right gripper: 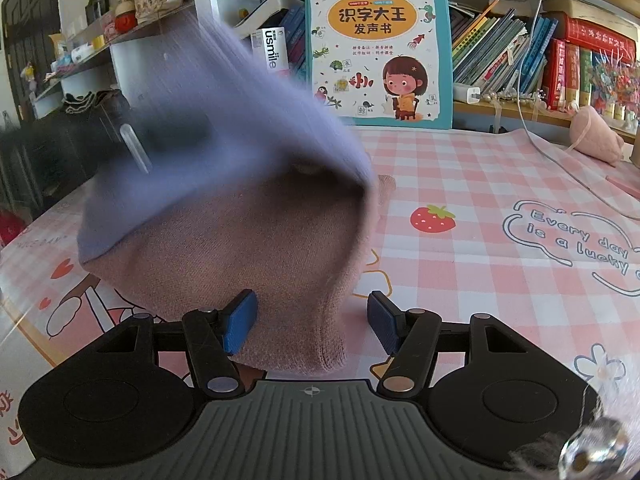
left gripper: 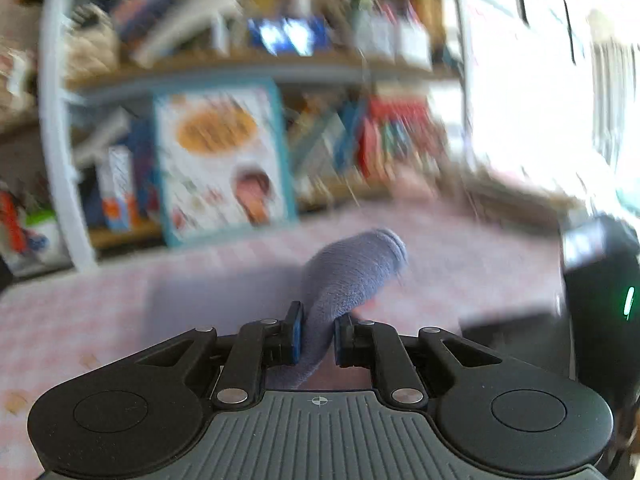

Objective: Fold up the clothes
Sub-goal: 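Lower the lavender half onto the pink half and open both grippers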

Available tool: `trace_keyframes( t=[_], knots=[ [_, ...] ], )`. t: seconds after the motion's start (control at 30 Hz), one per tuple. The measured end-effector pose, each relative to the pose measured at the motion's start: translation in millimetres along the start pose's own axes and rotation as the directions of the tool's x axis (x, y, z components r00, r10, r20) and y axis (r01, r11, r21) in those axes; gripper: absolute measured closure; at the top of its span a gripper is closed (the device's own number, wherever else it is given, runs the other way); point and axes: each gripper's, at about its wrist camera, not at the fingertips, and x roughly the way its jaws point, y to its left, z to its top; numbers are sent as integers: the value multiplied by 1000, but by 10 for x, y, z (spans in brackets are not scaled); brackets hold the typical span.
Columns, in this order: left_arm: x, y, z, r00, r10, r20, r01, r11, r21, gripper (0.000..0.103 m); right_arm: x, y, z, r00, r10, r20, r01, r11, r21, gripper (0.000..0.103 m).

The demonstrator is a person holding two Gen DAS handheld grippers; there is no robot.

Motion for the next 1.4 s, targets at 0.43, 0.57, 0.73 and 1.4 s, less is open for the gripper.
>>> trace_keyframes(
  t=[0.43, 0.57, 0.73, 1.4],
  knots=[
    [-163, 189, -114, 988, -153, -23, 150, 982, -115, 37, -58, -129, -40, 998, 66, 15, -67, 996, 59, 35],
    [-449, 199, -153, 978, -211, 10, 211, 975, -75, 26, -225, -260, -109, 994, 108, 27, -110, 990, 91, 35],
    [-777, 308, -179, 982, -179, 54, 180, 984, -14, 15, -531, -490, -167, 982, 173, 77, -184, 971, 155, 30],
    [-191, 581, -253, 1000, -4, 8, 5, 995, -95, 2, -435, -857, -115, 822, 512, 248, -559, 642, 526, 22]
  ],
)
